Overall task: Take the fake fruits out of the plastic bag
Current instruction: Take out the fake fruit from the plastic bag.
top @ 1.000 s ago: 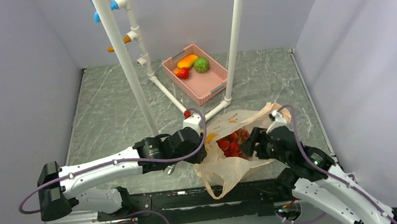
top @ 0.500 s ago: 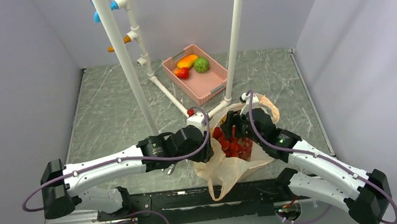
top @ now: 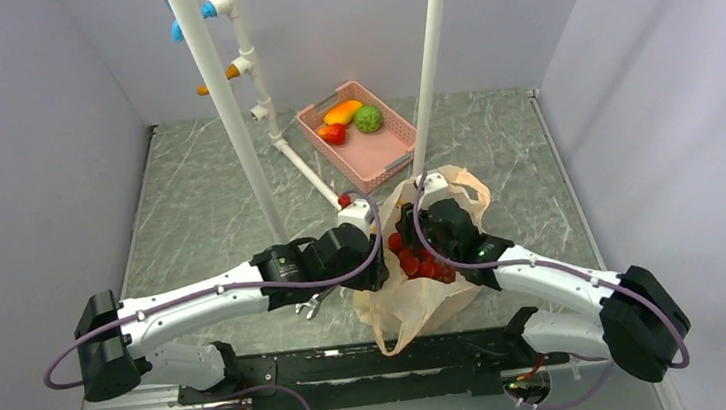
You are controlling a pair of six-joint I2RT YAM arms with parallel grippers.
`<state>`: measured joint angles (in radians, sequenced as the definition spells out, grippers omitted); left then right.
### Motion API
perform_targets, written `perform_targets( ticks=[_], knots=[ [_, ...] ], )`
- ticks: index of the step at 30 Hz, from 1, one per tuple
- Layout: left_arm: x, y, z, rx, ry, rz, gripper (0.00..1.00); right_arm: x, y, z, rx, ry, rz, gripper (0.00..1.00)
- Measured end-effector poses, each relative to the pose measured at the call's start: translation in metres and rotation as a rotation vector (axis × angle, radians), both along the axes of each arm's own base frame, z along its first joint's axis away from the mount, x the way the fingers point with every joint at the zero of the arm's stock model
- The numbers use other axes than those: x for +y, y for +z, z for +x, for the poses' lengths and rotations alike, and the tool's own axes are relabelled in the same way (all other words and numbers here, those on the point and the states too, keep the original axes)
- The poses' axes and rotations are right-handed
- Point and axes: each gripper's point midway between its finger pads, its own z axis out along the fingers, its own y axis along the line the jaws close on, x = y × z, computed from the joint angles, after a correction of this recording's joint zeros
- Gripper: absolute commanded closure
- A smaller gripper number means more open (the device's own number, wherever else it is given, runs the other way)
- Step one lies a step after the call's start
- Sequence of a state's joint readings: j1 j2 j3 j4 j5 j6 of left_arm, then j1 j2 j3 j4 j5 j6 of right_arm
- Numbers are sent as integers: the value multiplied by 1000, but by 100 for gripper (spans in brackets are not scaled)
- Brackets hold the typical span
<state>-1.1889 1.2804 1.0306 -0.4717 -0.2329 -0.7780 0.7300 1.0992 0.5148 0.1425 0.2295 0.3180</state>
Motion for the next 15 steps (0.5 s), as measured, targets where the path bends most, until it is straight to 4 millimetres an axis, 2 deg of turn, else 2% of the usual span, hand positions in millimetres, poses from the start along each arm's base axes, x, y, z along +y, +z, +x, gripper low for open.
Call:
perform_targets(
  ticks=[4,6,10,15],
  knots=[
    [10,-4,0,6,18,-5,49,6,-5,0,-2,23,-16,82],
    [14,-5,0,10,27,-9,49,11,-3,-5,-7,47,-18,99],
    [15,-2,3,8,40,-30,48,22,15,-27,-24,112,5,100],
    [12,2,4,5,38,-50,49,13,58,-44,-72,121,94,100]
  ],
)
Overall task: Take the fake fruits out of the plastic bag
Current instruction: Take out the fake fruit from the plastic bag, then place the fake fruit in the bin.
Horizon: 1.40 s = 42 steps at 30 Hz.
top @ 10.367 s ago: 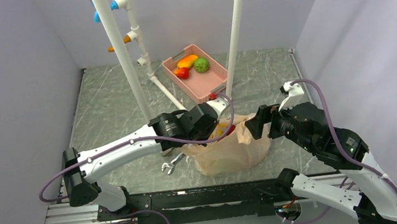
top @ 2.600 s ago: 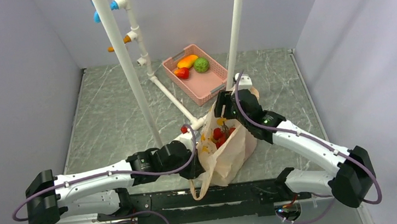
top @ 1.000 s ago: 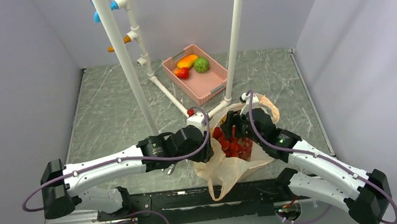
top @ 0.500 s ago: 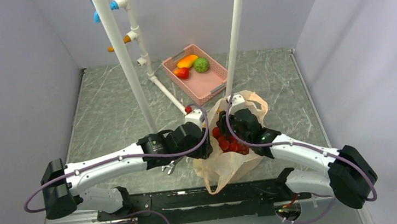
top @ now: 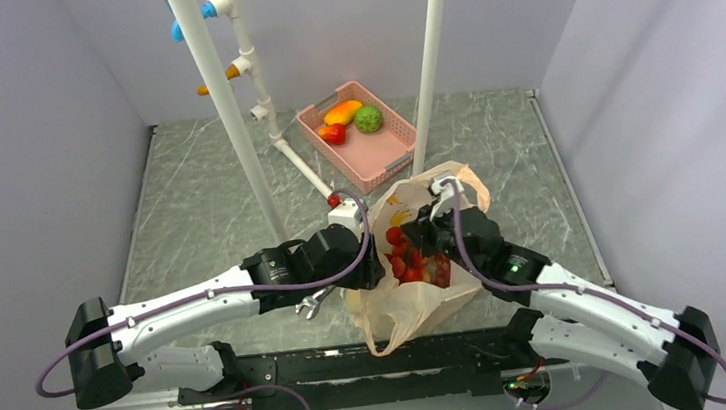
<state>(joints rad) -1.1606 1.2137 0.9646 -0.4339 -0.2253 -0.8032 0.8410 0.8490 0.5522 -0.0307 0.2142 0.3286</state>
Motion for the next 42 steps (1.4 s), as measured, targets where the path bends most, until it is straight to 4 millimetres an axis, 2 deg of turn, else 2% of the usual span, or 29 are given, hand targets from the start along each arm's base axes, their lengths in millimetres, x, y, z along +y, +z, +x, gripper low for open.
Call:
perform_targets(
  ticks=[5,12,14,17,22,30,33,35,37,40,42],
  knots=[
    [-2,1,0,0,0,-12,48,-8,37,-12,-47,14,77,100],
    [-2,-1,0,1,0,-11,46,-5,40,-24,-31,82,66,100],
    [-2,-1,0,1,1,-10,46,-5,52,-27,-23,90,73,100],
    [0,-2,0,4,1,-3,47,-5,91,-32,-43,101,126,100],
    [-1,-3,-1,9,-5,-4,48,-18,177,-45,-126,98,262,100],
    [-3,-5,-4,23,-20,-4,60,-37,243,-62,-170,90,342,100],
    [-1,-15,-8,34,-27,-1,60,-40,276,-57,-202,68,352,100],
    [5,-31,-12,53,-35,23,63,-38,298,-50,-235,52,357,100],
    [12,-47,-18,78,-42,56,65,-32,310,-40,-261,34,352,100],
    [21,-64,-25,109,-41,90,65,-21,310,-18,-282,-1,303,100],
    [24,-71,-28,120,-42,100,65,-10,305,3,-297,-33,249,100]
  ],
)
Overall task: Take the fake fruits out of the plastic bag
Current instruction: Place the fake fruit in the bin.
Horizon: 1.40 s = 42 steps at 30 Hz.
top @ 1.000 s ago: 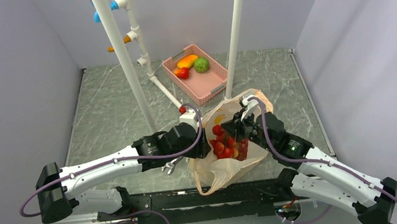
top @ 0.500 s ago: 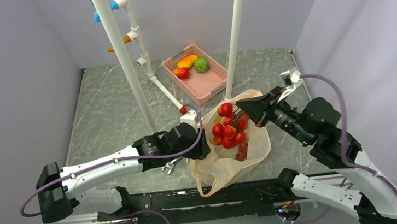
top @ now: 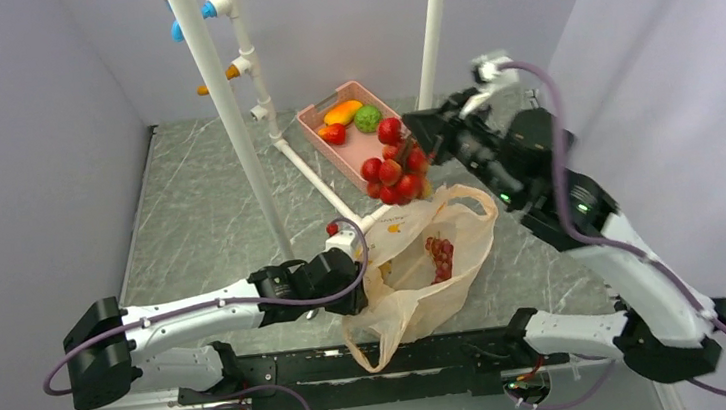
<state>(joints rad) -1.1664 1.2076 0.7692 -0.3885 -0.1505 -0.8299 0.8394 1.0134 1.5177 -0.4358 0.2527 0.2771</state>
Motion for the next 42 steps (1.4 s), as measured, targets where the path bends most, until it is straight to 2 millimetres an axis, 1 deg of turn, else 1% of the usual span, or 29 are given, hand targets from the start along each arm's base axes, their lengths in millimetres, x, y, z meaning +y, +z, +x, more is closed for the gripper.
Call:
perform_targets(
  ticks=[2,4,6,9,11,13,19,23,27,30,32,35,39,42],
  knots=[
    [4,-6,-4,10,-5,6,65,13,-6,23,-15,-41,-51,100],
    [7,-9,-7,15,-10,6,65,27,-17,47,-22,-77,-117,100],
    [8,-7,-8,15,-13,2,65,44,-31,73,-35,-114,-188,100],
    [8,-2,-8,8,-14,-14,64,60,-51,106,-56,-155,-278,100],
    [8,2,-8,2,-14,-26,64,69,-63,134,-72,-197,-341,100],
    [8,3,-8,-1,-14,-32,64,75,-74,156,-90,-226,-387,100],
    [8,1,-8,0,-17,-24,64,98,-110,227,-129,-291,-511,100],
    [8,-2,-9,3,-19,-17,64,107,-143,266,-135,-330,-599,100],
    [12,-11,-13,11,-21,-8,64,114,-167,296,-133,-351,-654,100],
    [17,-17,-15,15,-23,3,64,113,-184,311,-121,-360,-681,100],
    [17,-16,-15,13,-23,0,64,111,-193,320,-110,-364,-689,100],
    [17,-13,-15,8,-22,-12,63,103,-207,332,-88,-374,-696,99],
    [17,-10,-15,2,-21,-19,63,88,-229,348,-30,-387,-694,98],
    [18,-10,-14,0,-18,-17,62,80,-248,355,16,-381,-700,92]
  ],
)
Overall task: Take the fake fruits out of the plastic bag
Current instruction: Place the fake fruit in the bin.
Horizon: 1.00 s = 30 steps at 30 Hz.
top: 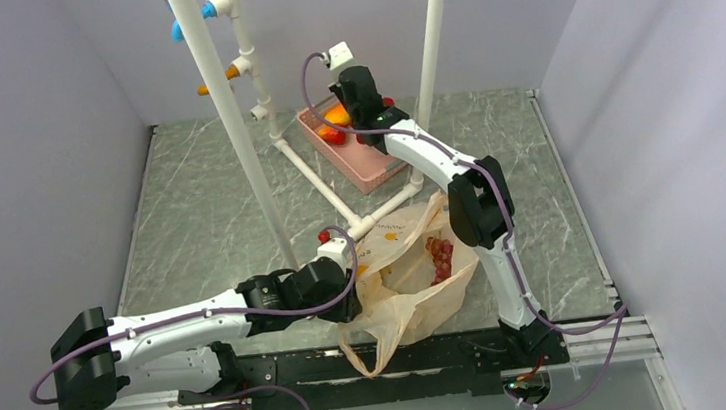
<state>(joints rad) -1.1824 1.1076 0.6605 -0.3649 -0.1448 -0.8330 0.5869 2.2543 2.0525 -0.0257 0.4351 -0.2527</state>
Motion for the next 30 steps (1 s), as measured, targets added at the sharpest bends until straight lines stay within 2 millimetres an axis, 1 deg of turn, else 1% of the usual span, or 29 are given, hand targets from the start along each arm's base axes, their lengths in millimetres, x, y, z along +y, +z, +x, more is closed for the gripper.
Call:
perform_targets(
  ticks=[3,5,6,8,10,11,13,17,18,20,22,24,25,28,29,30],
  knots=[
    [0,0,0,-1,1,2,62,-5,-14,1,42,-6,2,87],
    [0,0,0,-1,1,2,61,-3,-19,-2,64,1,10,75],
    [0,1,1,-1,1,2,61,-1,-21,-3,72,3,16,67],
    [-1,3,1,-3,0,0,60,2,-23,-6,88,5,27,57],
    [-2,5,2,-6,-1,-2,59,4,-23,-7,103,9,34,43],
    [-2,6,2,-8,-1,-3,59,7,-22,-7,108,15,39,40],
    [-4,10,4,-15,4,-8,59,10,-18,-8,117,24,44,39],
    [-5,13,5,-20,9,-15,59,10,-5,-12,138,19,59,34],
    [-5,13,6,-21,11,-14,59,9,-1,-15,144,16,70,34],
    [-5,13,6,-23,16,-14,59,7,3,-26,182,14,86,33],
    [-5,14,7,-25,18,-16,59,5,15,-42,212,15,115,33],
    [-7,17,7,-26,21,-22,59,1,35,-62,228,20,149,33],
    [-8,20,8,-26,22,-29,59,0,50,-76,228,29,176,33],
    [-14,26,9,-30,28,-47,59,-7,103,-126,221,77,275,35],
    [-16,28,10,-33,31,-49,58,-10,123,-146,211,104,322,35],
    [-17,29,11,-37,34,-49,58,-13,144,-172,204,143,376,35]
  ],
)
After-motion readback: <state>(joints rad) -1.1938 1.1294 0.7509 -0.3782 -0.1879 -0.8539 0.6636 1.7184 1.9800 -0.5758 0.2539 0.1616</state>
